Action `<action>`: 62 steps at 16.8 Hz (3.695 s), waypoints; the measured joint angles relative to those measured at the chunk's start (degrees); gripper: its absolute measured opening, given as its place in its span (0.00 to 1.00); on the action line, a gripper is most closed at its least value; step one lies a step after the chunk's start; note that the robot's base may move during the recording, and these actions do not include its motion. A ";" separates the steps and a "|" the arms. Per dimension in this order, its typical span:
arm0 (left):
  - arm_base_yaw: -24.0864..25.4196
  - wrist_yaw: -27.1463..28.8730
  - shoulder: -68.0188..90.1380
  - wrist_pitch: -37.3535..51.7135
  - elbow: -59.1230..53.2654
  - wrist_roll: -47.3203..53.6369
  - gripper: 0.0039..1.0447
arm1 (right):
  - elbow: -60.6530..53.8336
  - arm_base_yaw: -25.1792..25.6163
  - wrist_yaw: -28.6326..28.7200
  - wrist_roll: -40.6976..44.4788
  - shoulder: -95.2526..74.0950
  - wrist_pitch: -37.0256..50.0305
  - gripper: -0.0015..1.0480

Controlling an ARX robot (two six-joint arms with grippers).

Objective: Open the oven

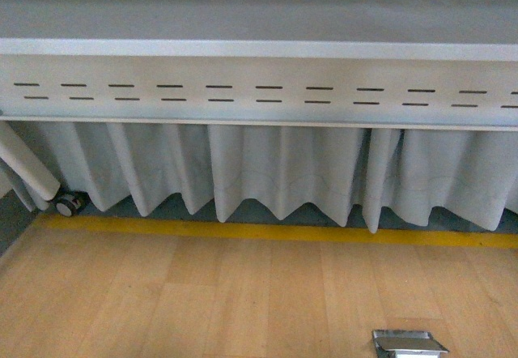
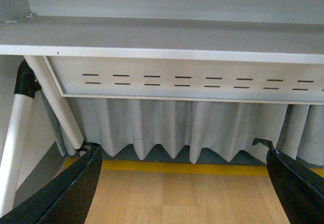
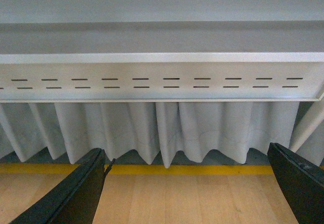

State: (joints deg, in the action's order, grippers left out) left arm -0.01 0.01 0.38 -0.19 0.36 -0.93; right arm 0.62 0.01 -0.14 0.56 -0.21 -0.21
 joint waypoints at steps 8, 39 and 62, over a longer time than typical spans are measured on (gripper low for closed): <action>0.00 0.00 0.00 0.00 0.00 -0.02 0.94 | 0.00 0.00 0.00 0.00 0.00 0.00 0.94; 0.00 0.00 0.00 -0.02 0.00 0.15 0.94 | 0.00 0.00 0.13 -0.13 0.02 -0.02 0.94; 0.00 0.02 0.00 0.04 0.00 0.13 0.94 | 0.00 0.00 0.13 -0.13 0.00 -0.02 0.94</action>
State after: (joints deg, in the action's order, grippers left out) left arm -0.01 0.03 0.38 -0.14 0.36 -0.80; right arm 0.62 0.01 -0.01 0.43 -0.21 -0.23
